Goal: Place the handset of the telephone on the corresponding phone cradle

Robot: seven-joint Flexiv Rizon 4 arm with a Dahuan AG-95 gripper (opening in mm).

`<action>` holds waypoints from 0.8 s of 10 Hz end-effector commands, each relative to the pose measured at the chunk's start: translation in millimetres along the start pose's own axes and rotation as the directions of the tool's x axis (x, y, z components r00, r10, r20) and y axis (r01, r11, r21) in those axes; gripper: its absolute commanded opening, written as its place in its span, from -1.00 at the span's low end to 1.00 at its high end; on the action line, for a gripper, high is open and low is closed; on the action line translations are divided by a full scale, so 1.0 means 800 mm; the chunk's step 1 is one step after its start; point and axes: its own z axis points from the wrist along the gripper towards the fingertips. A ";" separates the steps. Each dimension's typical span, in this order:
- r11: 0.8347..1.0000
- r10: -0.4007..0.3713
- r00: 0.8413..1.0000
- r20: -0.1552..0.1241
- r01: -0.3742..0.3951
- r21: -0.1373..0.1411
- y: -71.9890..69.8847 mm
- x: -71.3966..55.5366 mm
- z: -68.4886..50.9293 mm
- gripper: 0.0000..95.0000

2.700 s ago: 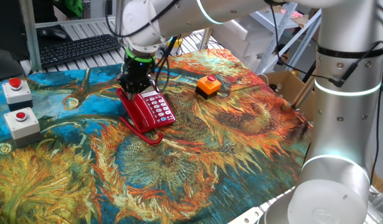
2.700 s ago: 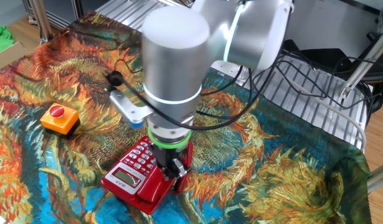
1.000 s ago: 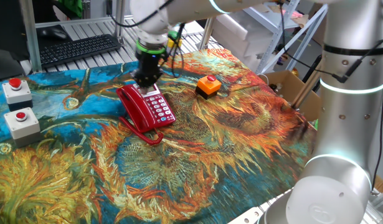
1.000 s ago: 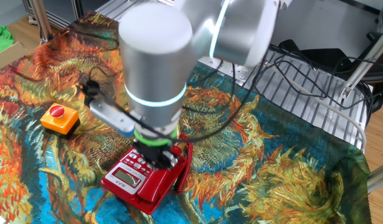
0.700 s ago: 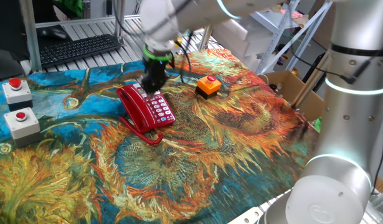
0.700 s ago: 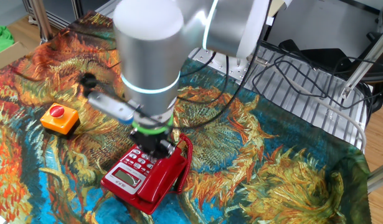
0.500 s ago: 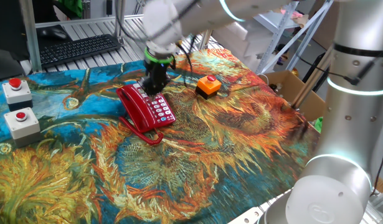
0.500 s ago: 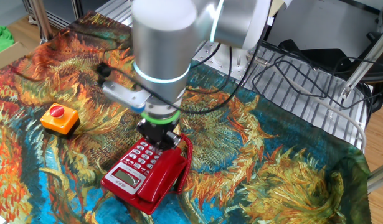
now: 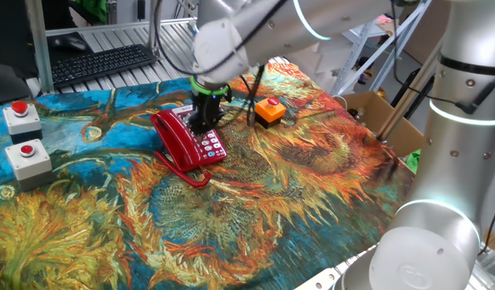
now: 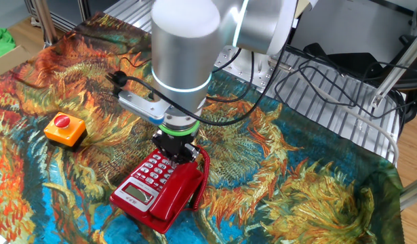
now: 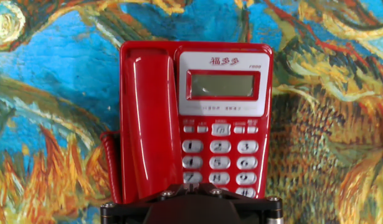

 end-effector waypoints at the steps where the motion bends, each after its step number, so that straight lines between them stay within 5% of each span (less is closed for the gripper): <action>1: 1.000 0.006 1.000 0.006 -0.006 -0.003 0.001 0.000 0.005 -1.00; 8: 0.993 0.086 0.996 0.014 -0.085 -0.077 0.003 0.001 0.017 -1.00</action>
